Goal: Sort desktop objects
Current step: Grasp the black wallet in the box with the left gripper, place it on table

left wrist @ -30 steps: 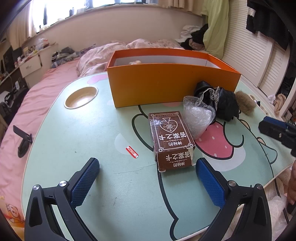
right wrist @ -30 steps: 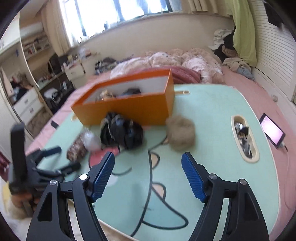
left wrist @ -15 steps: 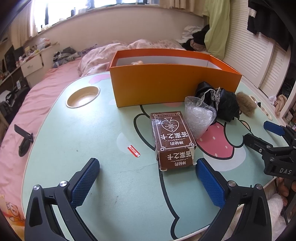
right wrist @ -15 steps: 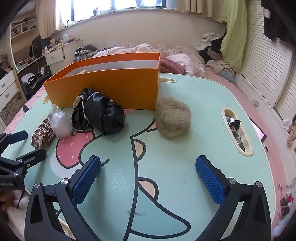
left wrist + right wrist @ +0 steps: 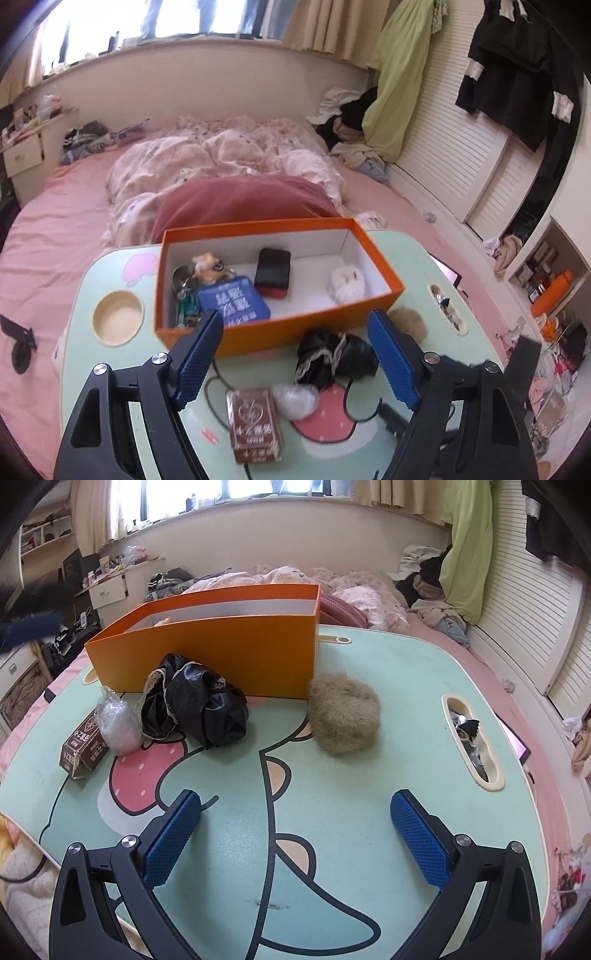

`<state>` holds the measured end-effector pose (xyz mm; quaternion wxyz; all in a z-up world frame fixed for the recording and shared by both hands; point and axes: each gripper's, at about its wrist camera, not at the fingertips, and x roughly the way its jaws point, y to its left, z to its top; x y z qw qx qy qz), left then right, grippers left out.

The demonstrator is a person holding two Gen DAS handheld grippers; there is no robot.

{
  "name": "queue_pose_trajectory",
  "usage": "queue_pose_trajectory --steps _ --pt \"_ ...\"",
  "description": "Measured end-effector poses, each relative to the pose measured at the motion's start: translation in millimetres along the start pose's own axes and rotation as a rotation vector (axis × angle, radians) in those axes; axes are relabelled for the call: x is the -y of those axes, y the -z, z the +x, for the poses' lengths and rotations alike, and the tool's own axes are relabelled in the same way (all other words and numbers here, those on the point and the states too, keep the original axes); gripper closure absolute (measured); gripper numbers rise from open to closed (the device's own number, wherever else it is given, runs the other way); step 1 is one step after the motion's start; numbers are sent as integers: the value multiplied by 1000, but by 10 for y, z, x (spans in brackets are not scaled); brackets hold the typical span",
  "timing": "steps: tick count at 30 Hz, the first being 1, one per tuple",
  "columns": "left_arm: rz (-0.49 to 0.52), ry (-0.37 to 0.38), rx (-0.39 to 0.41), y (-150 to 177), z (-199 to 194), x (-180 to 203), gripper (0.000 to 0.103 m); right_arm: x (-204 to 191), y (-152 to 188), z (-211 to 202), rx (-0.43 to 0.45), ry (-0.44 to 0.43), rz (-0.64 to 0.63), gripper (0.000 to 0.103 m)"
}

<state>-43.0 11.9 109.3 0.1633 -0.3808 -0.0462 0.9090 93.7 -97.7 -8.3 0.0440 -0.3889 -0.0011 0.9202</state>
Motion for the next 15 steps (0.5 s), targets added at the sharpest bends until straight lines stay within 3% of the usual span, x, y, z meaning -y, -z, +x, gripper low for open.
queue_pose_trajectory --steps 4,5,8,12,13,15 --pt "-45 -5 -179 -452 704 -52 25 5 1 -6 2 -3 2 1" --pt "-61 -20 -222 -514 882 -84 35 -8 14 -13 3 -5 2 1" --pt "-94 -53 -348 -576 1343 -149 44 1 18 -22 5 -12 6 1" --pt "-55 -132 -424 -523 1675 -113 45 4 21 -37 8 -21 9 1" --pt "-45 -139 -464 -478 1762 -97 50 2 20 -43 9 -22 9 1" --pt "11 -167 -449 -447 1754 -24 64 -5 24 -51 8 -26 12 1"
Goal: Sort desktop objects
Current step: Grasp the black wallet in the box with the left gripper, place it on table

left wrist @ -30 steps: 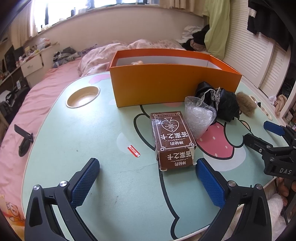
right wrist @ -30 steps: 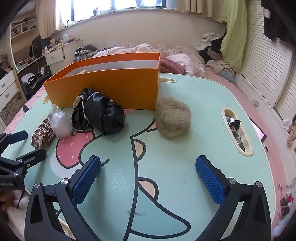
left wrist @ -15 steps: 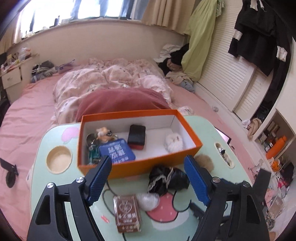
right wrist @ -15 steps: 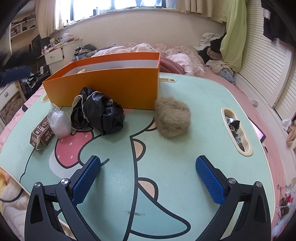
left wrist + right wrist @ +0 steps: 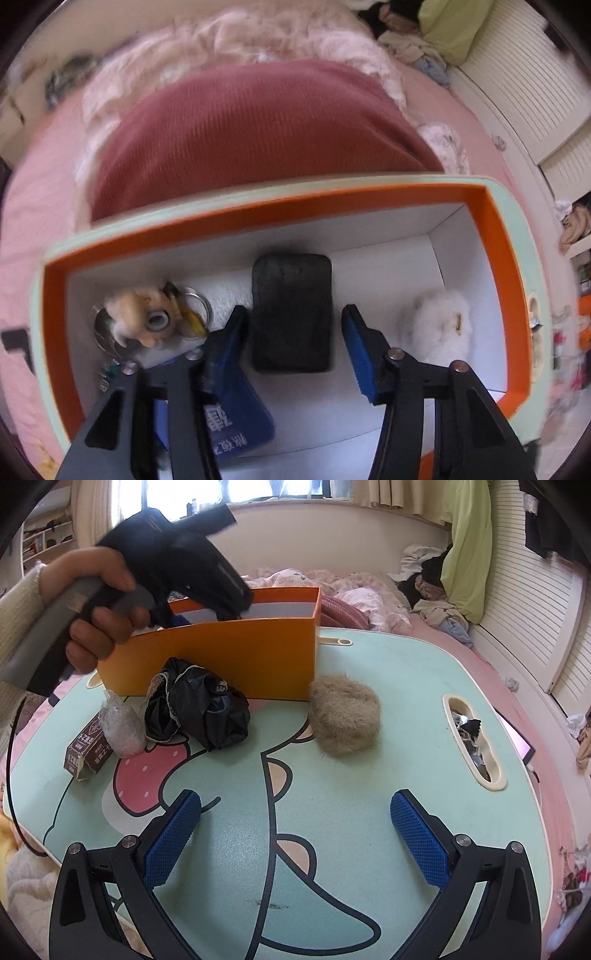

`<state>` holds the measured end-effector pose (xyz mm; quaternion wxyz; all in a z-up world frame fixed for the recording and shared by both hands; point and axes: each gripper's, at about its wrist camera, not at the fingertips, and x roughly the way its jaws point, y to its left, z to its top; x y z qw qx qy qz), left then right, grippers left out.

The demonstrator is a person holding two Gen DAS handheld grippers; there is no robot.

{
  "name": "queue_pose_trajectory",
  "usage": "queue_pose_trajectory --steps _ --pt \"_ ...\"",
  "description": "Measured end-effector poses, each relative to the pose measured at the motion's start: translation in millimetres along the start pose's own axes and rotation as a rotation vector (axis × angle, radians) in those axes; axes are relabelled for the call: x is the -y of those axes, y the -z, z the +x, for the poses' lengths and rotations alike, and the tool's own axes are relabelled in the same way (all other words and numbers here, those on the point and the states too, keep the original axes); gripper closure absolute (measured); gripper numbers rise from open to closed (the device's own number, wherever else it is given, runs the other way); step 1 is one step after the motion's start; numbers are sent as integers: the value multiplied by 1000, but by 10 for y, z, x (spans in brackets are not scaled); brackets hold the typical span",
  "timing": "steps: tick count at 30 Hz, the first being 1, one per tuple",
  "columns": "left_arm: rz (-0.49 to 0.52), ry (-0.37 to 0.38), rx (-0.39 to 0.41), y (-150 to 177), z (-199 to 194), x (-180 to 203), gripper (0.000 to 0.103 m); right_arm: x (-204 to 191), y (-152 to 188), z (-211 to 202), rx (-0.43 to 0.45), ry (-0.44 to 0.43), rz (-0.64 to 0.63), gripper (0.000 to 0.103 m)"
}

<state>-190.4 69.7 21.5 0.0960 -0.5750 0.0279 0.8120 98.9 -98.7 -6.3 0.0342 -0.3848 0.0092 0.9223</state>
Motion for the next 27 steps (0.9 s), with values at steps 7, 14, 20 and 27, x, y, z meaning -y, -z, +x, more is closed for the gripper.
queue_pose_trajectory --steps 7,14,20,27 --pt "16 117 149 179 -435 -75 66 -13 12 -25 1 -1 1 1" --pt "13 286 341 966 -1298 -330 65 -2 17 -20 3 -3 2 1" --pt "34 331 281 1518 -1148 -285 65 -20 31 -39 -1 5 -2 1" --pt "2 218 330 1613 -867 -182 57 0 19 -35 -1 2 -1 1"
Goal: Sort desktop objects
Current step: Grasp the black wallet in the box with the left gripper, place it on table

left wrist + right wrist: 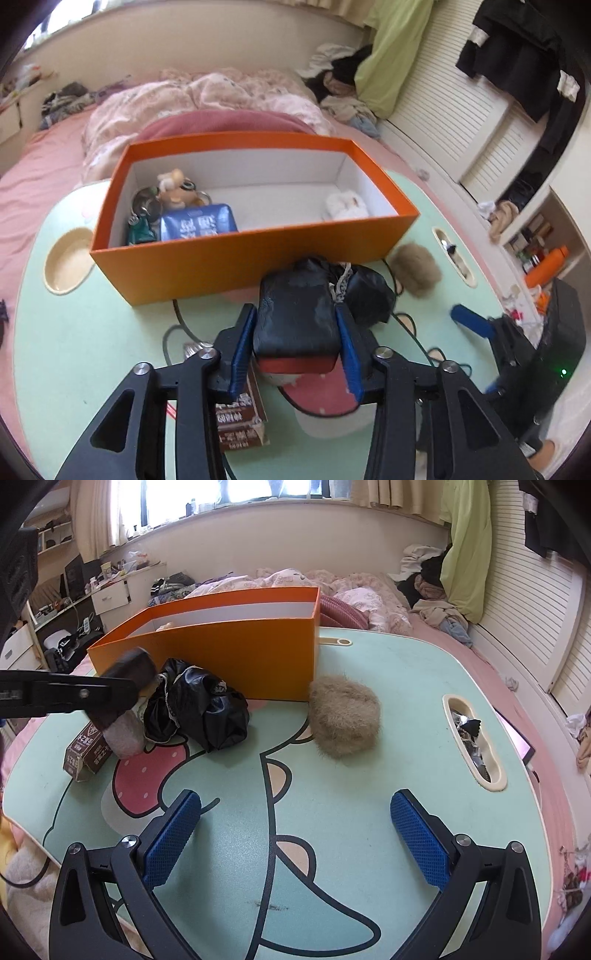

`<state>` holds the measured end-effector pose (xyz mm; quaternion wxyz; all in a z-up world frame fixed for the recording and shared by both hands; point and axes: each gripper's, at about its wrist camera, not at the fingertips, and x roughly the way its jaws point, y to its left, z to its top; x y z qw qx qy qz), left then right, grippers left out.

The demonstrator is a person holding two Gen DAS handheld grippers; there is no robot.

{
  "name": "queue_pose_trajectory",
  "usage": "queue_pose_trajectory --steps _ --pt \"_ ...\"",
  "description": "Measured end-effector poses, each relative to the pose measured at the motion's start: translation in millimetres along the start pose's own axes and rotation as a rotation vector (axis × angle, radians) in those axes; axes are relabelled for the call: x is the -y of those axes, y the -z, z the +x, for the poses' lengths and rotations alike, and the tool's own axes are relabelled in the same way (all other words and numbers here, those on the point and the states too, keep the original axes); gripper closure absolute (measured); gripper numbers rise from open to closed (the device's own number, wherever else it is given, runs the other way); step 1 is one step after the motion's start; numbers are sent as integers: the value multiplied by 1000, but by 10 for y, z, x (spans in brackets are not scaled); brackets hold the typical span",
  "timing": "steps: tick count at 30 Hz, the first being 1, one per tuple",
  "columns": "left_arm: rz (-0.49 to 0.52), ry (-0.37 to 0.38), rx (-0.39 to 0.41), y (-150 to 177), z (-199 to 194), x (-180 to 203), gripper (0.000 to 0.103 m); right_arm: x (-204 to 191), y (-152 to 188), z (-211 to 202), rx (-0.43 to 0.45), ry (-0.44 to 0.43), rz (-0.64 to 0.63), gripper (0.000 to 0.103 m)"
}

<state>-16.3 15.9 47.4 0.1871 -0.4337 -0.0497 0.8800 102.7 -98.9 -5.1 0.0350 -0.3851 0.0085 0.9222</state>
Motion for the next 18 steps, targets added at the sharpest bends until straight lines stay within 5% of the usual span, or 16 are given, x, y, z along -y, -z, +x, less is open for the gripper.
queue_pose_trajectory --steps 7,10,15,16,18 --pt "40 -25 193 256 -544 -25 9 -1 2 -2 0 0 0 1" --pt "74 -127 197 491 -590 -69 7 -1 3 -3 0 0 0 1" --pt "32 -205 41 800 -147 -246 7 -3 5 3 -2 4 -5 1" --pt "67 -267 62 816 -139 -211 0 -6 5 1 -4 7 -7 1" --pt "48 -239 50 791 -136 -259 0 -2 -2 12 -6 10 -11 1"
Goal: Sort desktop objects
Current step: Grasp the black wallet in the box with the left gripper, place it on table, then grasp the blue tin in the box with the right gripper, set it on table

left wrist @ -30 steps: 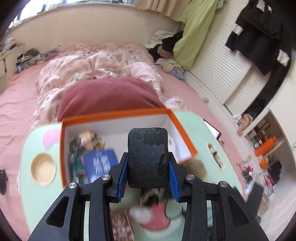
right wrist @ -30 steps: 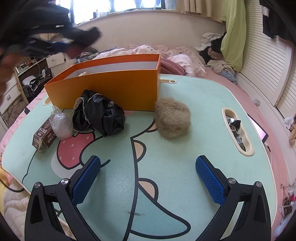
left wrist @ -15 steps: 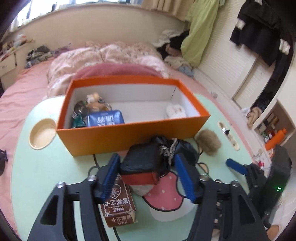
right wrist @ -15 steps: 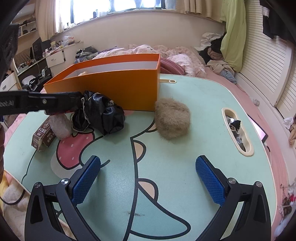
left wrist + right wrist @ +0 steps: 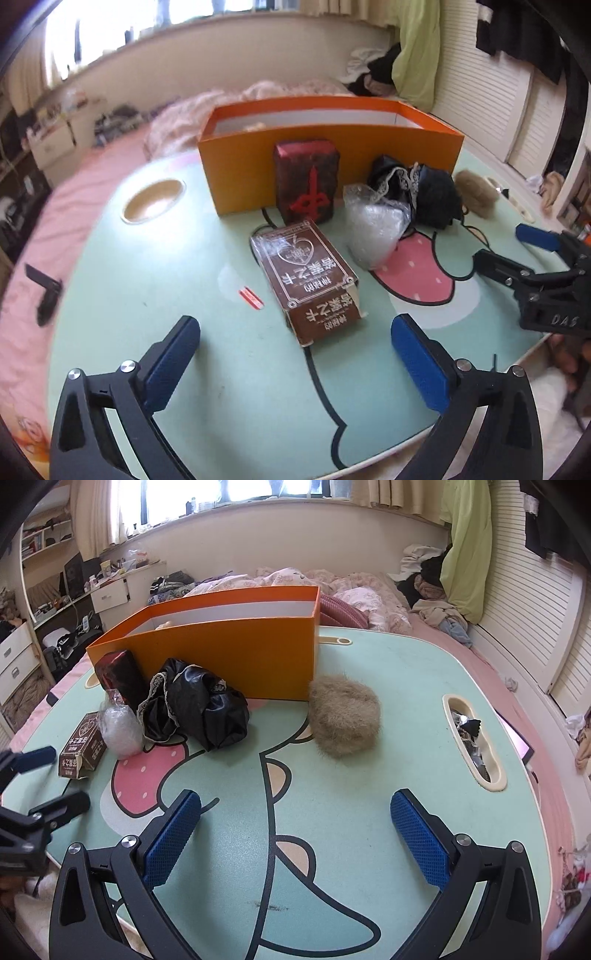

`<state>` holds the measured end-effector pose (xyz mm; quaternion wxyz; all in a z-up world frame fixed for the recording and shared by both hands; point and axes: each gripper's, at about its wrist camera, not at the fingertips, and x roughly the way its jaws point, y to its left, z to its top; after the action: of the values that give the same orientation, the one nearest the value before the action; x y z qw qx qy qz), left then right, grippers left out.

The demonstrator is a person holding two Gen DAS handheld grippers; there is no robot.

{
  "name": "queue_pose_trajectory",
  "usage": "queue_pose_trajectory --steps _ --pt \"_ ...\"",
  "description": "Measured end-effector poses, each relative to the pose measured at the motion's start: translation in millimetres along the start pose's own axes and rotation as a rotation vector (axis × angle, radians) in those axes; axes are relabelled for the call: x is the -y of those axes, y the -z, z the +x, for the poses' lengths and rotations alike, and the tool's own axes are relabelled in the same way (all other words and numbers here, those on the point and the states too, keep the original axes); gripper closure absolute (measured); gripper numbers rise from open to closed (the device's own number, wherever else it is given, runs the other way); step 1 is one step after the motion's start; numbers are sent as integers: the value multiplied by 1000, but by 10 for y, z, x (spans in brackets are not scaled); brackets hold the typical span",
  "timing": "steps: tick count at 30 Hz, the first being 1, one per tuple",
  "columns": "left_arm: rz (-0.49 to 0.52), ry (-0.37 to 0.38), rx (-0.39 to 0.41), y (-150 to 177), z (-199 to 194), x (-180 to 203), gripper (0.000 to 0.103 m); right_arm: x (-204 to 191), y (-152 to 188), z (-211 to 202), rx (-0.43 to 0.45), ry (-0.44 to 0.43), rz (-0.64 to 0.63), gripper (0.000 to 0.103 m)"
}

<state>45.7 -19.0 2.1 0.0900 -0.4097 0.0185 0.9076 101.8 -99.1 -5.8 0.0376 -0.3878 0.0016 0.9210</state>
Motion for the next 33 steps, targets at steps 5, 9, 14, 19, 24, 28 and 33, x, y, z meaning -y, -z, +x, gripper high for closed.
queue_pose_trajectory --steps 5,9,14,19,24,28,33 --pt "-5 -2 6 19 -17 -21 0 3 -3 5 1 2 2 1" --pt "-5 -2 6 18 -10 -17 0 0 -4 5 0 3 1 1" --pt "-6 -2 6 17 -7 -6 0 -18 -13 13 -10 11 -4 1" --pt "-7 -1 6 13 -2 18 0 -101 -127 33 -49 -81 9 1" --pt "-6 -1 7 2 19 50 0 -235 -474 -64 -39 -259 29 11" --pt "-6 1 10 -6 9 47 0 -265 -1059 -76 -42 -356 73 37" --pt "-5 5 13 -9 9 47 0 -609 -1674 261 -210 -400 -10 49"
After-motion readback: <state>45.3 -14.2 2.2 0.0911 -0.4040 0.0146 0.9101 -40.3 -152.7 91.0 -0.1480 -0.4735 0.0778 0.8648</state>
